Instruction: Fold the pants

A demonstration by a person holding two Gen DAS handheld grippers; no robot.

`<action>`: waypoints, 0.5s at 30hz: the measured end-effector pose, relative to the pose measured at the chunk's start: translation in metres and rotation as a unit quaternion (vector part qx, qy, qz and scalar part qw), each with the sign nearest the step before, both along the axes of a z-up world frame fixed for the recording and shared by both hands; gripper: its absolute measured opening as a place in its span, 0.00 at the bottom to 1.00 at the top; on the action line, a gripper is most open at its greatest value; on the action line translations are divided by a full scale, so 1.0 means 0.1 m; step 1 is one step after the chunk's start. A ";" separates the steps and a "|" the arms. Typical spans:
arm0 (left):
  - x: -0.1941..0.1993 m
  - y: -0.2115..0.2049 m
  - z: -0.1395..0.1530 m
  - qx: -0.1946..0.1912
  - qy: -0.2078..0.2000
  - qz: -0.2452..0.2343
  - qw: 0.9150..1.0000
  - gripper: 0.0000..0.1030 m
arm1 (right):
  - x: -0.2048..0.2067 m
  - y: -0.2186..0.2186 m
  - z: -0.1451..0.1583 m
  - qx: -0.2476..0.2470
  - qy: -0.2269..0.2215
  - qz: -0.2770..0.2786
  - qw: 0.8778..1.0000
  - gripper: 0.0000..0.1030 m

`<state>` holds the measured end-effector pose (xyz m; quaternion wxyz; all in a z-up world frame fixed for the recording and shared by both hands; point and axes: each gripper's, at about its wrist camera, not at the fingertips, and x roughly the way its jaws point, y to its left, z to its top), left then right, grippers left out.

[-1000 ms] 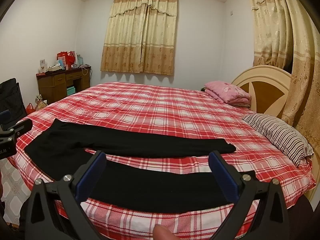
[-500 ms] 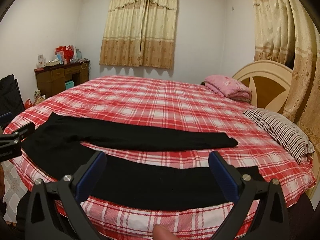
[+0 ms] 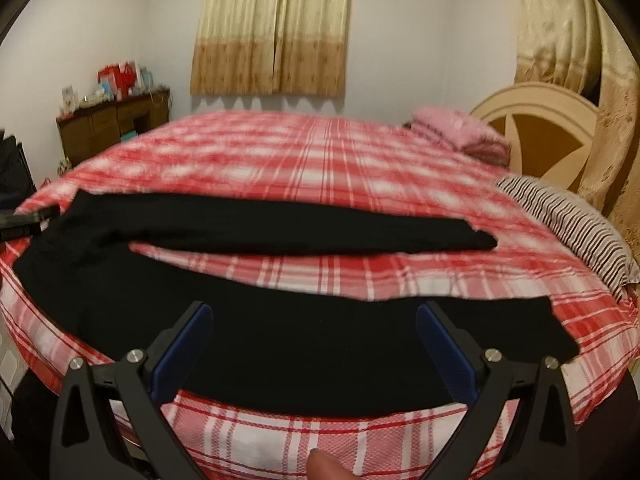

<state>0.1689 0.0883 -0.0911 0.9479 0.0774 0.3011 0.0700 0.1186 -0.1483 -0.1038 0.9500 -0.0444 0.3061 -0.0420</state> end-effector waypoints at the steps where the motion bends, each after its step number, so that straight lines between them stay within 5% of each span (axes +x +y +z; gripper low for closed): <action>1: 0.11 0.13 0.00 0.008 -0.005 0.002 1.000 0.99 | 0.02 -0.02 -0.04 -0.001 0.004 -0.003 1.000 1.00; 5: 0.55 0.61 -0.03 0.019 0.005 0.007 1.000 0.99 | 0.12 -0.24 -0.13 0.032 0.013 -0.024 0.999 1.00; 7: 0.81 0.91 -0.06 -0.003 0.021 0.009 1.000 0.97 | 0.15 -0.32 -0.16 0.047 0.011 -0.029 0.998 1.00; 10: 1.11 1.25 -0.12 -0.055 0.045 0.002 0.997 0.79 | 0.21 -0.36 -0.22 0.050 0.015 -0.035 0.998 1.00; 15: 1.51 1.42 -0.33 -0.086 0.088 -0.002 0.992 0.78 | 0.32 -0.38 -0.37 0.043 0.035 -0.041 0.998 1.00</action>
